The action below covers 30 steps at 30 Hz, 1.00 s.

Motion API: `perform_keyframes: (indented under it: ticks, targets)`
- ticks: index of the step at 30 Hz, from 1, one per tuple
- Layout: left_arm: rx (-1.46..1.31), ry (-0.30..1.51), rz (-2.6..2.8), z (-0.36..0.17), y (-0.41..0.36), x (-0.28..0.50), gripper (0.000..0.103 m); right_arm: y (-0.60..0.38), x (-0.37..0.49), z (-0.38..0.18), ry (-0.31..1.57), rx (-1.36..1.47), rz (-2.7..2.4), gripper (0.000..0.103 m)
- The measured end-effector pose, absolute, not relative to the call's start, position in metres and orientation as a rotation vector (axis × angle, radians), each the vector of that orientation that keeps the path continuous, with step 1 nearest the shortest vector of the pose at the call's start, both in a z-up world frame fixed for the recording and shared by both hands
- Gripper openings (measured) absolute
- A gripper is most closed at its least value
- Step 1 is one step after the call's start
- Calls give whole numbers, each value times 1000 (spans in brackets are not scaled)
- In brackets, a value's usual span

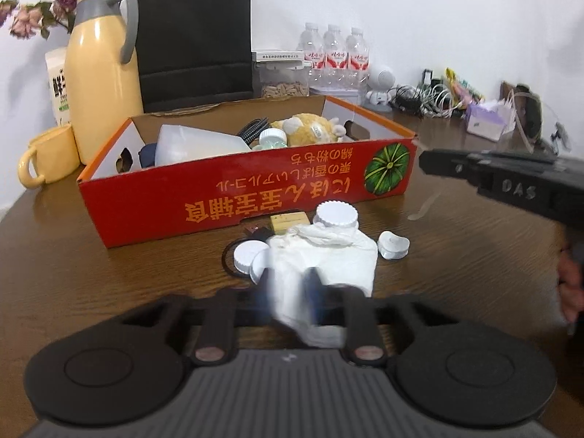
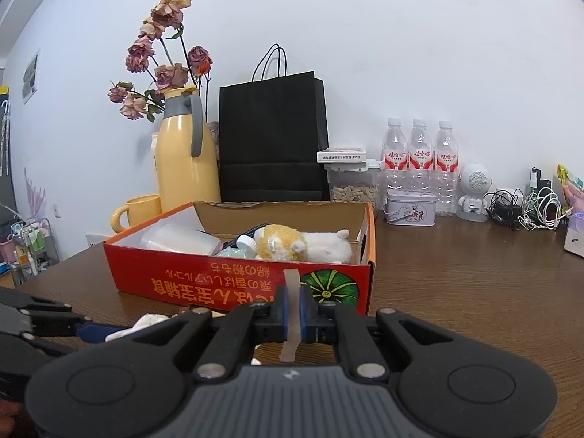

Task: Organize objects
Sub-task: 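Carry the white cloth and plastic strip into the cardboard box and open both tools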

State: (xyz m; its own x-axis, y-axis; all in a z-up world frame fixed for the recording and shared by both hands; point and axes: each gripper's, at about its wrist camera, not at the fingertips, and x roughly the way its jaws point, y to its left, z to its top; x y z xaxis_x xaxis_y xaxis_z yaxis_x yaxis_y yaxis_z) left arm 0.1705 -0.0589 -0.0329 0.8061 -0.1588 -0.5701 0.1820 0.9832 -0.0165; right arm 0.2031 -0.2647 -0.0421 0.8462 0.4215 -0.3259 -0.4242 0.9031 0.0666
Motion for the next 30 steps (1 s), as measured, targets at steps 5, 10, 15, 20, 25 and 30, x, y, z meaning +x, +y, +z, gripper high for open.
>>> perform_keyframes:
  ticks: [5, 10, 15, 20, 25, 30]
  targets:
    - [-4, 581, -189, -26, -48, 157, 15, -265, 203, -42, 343, -10, 443, 5]
    - [-90, 535, -174, -11, -27, 144, 10, -265, 204, -43, 348, -11, 438, 5]
    - [-149, 539, -109, -9, -3, 136, 10, -265, 205, -44, 351, -16, 437, 5]
    - [-177, 626, -22, -26, 14, 144, 15, -263, 205, -44, 356, -22, 434, 5]
    - [-153, 653, -23, -30, 15, 148, 85, -263, 205, -46, 362, -28, 431, 6]
    - [-36, 624, -40, -26, -3, 150, 103, -262, 205, -46, 364, -32, 432, 6]
